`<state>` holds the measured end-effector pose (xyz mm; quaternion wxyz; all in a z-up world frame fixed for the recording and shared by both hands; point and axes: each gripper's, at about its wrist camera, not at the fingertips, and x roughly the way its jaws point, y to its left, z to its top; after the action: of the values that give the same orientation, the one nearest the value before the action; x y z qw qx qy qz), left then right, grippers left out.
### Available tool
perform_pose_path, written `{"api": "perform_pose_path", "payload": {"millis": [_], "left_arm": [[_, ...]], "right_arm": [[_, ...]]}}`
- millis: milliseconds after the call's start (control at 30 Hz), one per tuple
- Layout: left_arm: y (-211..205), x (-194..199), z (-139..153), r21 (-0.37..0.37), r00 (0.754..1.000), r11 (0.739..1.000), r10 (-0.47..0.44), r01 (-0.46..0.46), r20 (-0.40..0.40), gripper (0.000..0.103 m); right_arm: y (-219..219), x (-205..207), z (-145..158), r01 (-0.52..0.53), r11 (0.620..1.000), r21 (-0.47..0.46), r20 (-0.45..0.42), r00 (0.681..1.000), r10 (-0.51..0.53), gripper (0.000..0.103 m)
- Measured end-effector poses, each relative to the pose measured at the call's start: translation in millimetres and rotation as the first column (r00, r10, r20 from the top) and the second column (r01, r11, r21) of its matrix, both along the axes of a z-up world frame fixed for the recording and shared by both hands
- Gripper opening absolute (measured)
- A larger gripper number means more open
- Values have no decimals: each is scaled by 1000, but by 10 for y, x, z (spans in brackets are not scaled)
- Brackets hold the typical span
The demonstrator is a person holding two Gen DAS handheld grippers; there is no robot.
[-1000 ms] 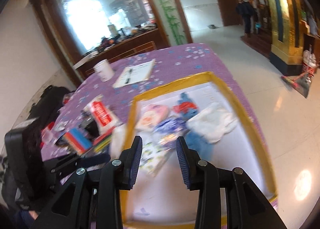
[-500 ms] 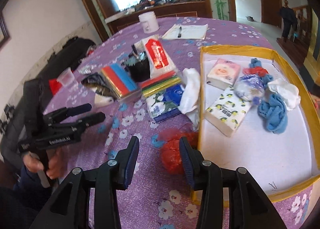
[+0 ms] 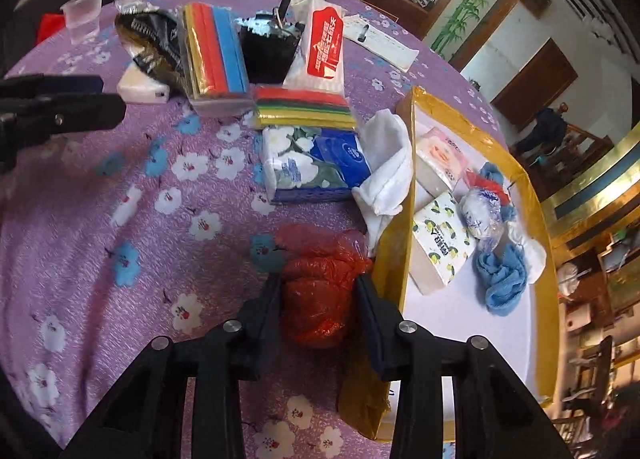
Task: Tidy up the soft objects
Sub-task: 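Move the right tool to the red plastic bag and grasp it, then grasp the black plastic bag with the left tool while the right holds the red bag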
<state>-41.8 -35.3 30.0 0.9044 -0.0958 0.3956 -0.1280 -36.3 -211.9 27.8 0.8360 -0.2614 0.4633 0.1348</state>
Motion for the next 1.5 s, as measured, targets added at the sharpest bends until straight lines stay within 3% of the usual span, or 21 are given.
{"api": "perform_pose_path", "payload": {"millis": [67, 133, 267, 400, 500, 667, 800, 900, 933, 1033, 1100, 1233, 1367, 1433, 1500], "left_arm": [[32, -3, 1, -7, 1000, 1000, 8, -8, -5, 74], [67, 6, -1, -20, 1000, 1000, 13, -13, -15, 74], [170, 36, 54, 14, 999, 998, 53, -53, -11, 74], [377, 124, 229, 65, 995, 992, 104, -104, 12, 74], [560, 386, 350, 40, 990, 989, 144, -144, 3, 74], [653, 911, 310, -69, 991, 991, 105, -111, -83, 75], [525, 976, 183, -65, 989, 996, 46, -56, -139, 75], [318, 774, 166, -6, 988, 1000, -30, 29, -149, 75], [186, 644, 161, 26, 985, 995, -91, 96, -146, 75], [-139, 289, 173, 84, 959, 961, -250, 262, -131, 75], [-252, 120, 238, 161, 960, 947, -266, 277, -86, 75], [-163, 192, 358, 174, 969, 954, -236, 244, -68, 79], [-136, 418, 413, 233, 978, 950, -195, 206, -71, 80], [-188, 533, 405, 281, 975, 934, -207, 223, -85, 80], [-326, 623, 361, 343, 961, 897, -256, 278, -109, 80]], "right_arm": [[-23, -12, 129, -14, 993, 115, -7, 1000, 15, 39], [-23, -65, 293, -52, 961, 271, 2, 999, 53, 39], [-24, -50, 327, -57, 903, 426, -6, 998, 66, 39], [-33, 3, 176, -34, 883, 468, -45, 997, 62, 39], [-80, 22, 68, -4, 863, 506, -76, 996, 50, 39], [-121, 23, -26, -2, 846, 533, -65, 997, 43, 40], [-179, 11, -53, 10, 826, 563, -83, 996, 45, 41], [-242, 19, -64, 25, 803, 595, -105, 993, 47, 41], [-249, 23, -66, 27, 798, 602, -108, 993, 48, 41], [-251, 8, -61, 26, 794, 607, -107, 993, 49, 41], [-260, 0, -57, 26, 790, 613, -106, 993, 50, 41], [-264, 7, -54, 28, 786, 618, -106, 993, 48, 41], [-279, -8, -52, 28, 781, 624, -104, 993, 48, 41], [-279, -5, -53, 27, 781, 624, -103, 993, 48, 41], [-277, -5, -51, 27, 780, 626, -103, 993, 48, 41]]}}
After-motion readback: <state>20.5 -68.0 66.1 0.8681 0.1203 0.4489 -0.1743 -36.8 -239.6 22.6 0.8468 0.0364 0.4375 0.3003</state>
